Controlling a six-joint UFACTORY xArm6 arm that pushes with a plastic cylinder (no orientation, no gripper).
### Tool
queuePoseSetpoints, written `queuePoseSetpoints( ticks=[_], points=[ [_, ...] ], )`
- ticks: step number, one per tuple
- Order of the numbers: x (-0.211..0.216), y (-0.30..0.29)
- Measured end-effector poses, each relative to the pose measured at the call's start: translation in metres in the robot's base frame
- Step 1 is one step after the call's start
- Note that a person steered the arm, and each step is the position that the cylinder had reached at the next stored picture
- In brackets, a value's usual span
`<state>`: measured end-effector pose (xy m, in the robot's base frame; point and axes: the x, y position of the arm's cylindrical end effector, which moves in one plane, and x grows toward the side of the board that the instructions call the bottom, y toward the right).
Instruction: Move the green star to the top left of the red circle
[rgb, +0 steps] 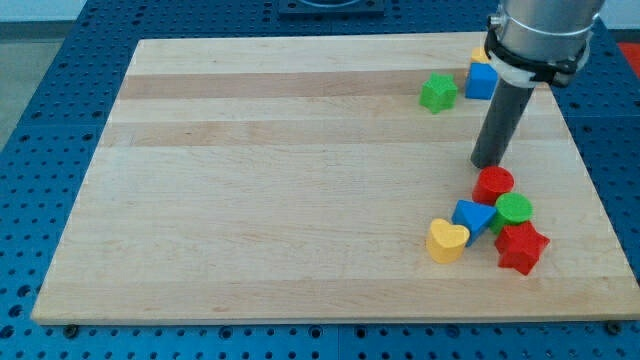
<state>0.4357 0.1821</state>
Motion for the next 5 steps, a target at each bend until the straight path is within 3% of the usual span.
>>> queuePoseSetpoints(
  ticks=[2,3,5],
  points=[
    [-0.081,0.057],
    [-0.103,0.036],
    [-0.103,-0.067]
  ],
)
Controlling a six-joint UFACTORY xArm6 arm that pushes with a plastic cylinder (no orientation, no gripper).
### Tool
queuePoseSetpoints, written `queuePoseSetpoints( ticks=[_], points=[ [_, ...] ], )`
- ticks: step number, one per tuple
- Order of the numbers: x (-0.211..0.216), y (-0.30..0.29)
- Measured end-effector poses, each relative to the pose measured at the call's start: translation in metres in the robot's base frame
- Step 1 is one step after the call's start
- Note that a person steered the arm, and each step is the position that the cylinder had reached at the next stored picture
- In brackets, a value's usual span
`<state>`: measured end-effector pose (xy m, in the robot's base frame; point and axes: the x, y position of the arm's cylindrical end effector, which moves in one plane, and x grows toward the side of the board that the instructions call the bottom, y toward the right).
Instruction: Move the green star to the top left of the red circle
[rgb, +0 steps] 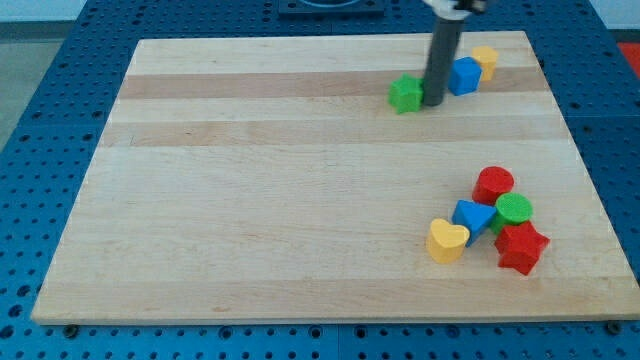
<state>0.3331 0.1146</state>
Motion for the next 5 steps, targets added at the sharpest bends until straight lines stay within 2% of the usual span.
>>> queuePoseSetpoints(
  ticks=[1,3,4,5],
  points=[
    [-0.003,-0.004],
    [-0.054,-0.019],
    [-0.021,-0.038],
    [0.022,-0.027]
  ],
)
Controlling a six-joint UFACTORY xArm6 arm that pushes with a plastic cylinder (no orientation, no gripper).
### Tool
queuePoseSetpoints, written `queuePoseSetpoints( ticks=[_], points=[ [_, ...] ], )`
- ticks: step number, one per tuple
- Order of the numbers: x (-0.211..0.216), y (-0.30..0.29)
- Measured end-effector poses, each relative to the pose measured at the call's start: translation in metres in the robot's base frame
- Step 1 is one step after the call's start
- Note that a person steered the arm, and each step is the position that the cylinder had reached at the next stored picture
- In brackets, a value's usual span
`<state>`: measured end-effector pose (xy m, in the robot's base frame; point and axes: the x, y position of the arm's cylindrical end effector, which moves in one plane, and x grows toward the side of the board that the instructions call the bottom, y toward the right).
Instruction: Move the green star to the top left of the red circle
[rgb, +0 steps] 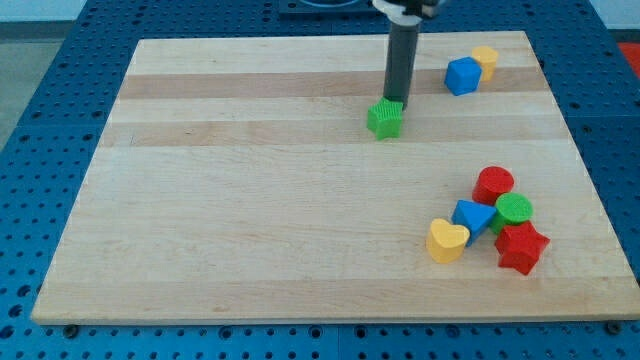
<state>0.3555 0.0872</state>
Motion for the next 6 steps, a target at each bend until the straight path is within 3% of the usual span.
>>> queuePoseSetpoints(
  ticks=[1,2,3,4,5,6],
  points=[
    [-0.015,0.001],
    [-0.027,-0.034],
    [-0.008,-0.028],
    [0.048,0.008],
    [0.076,0.022],
    [0.075,0.02]
  ],
)
